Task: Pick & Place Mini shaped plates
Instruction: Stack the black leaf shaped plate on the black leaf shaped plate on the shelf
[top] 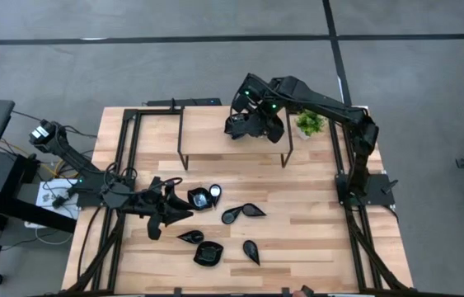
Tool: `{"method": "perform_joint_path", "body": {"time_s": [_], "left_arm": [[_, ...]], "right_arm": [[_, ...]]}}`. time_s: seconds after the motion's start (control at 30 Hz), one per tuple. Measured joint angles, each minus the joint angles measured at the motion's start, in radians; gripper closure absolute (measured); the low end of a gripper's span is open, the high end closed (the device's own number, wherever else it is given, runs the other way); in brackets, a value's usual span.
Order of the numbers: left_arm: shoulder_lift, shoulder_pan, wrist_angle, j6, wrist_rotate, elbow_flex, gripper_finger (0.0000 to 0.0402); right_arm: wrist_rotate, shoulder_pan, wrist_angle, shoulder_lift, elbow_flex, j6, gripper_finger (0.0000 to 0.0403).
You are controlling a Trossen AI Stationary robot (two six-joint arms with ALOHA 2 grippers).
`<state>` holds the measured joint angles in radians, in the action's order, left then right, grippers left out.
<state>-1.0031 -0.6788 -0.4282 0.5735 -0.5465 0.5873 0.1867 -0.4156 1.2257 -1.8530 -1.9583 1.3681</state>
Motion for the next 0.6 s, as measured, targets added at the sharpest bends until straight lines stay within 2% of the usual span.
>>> {"method": "perform_joint_path", "body": {"time_s": [0.33,0.6], "left_arm": [[0.000,0.000,-0.007,0.000,0.000,0.000,0.0289],[0.000,0.000,-0.015,0.000,0.000,0.000,0.0289]], "right_arm": [[-0.003,0.008,0.004,0.000,0.000,-0.032,0.0399],[-0.055,0.009,-0.007,0.000,0.000,-0.034,0.0387]]}}
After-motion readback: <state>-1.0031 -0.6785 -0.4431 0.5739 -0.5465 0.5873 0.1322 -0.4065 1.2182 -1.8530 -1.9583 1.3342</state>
